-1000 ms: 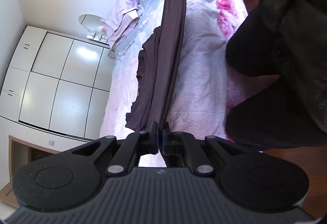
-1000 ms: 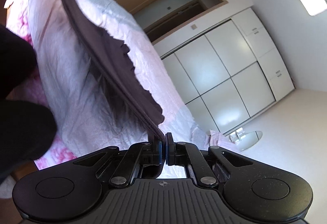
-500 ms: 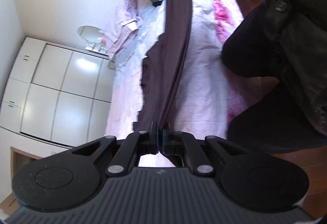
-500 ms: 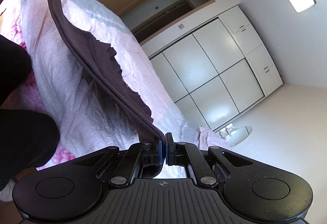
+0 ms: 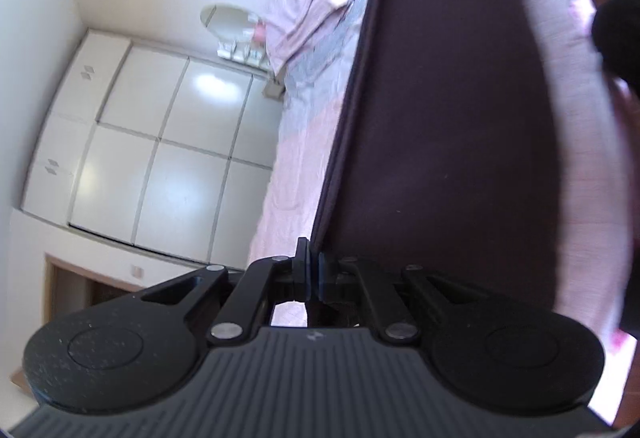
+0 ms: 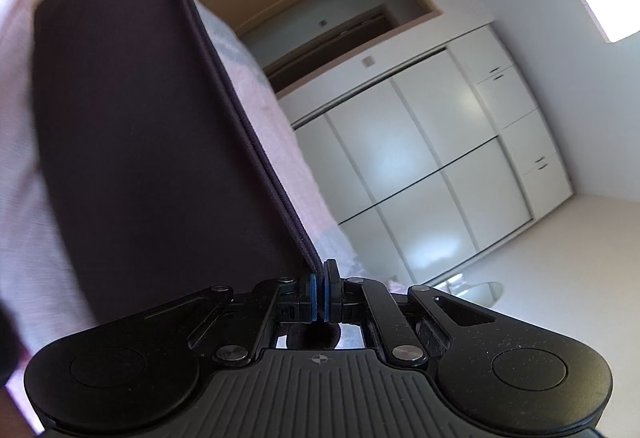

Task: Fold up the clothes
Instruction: 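Grasp the shirt edge with the right tool while the left tool holds the hem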

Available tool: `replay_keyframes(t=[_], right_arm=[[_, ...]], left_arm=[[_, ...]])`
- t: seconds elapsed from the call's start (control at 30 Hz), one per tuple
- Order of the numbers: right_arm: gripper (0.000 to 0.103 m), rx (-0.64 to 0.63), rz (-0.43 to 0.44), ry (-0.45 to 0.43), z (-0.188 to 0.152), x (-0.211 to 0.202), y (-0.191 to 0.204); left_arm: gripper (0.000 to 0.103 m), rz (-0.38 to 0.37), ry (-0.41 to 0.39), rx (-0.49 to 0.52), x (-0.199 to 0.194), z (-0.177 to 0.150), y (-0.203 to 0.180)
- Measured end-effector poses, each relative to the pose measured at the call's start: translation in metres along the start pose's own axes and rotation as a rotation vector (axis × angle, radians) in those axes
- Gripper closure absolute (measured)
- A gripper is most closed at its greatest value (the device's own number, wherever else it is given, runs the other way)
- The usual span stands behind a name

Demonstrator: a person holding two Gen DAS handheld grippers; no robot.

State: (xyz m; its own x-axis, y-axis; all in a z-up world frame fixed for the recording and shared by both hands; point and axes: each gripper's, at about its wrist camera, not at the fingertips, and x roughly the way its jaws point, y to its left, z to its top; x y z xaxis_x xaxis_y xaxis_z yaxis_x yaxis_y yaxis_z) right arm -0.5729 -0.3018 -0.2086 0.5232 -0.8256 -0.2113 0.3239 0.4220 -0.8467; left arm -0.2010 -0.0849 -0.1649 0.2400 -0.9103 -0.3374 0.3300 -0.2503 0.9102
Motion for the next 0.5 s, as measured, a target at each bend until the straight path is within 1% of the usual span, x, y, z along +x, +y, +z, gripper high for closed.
replay_keyframes(t=[0.13,0.3,0.4,0.5], right_arm=[[0.102,-0.003,0.076,0.054,-0.01,0.1,-0.008],[0.102,0.027,0.184,0.114,-0.023,0.214,-0.004],[0.102,0.039,0.237,0.147,-0.031,0.275,0.005],[0.102,0.031,0.262,0.158,-0.036,0.319,0.013]], left_arm=[[0.1,-0.056,0.045,-0.034,0.098,-0.01,0.016],[0.1,-0.135,0.113,-0.08,0.21,-0.035,0.012],[0.1,-0.171,0.148,-0.115,0.258,-0.053,0.007],[0.1,-0.181,0.169,-0.151,0.292,-0.07,0.005]])
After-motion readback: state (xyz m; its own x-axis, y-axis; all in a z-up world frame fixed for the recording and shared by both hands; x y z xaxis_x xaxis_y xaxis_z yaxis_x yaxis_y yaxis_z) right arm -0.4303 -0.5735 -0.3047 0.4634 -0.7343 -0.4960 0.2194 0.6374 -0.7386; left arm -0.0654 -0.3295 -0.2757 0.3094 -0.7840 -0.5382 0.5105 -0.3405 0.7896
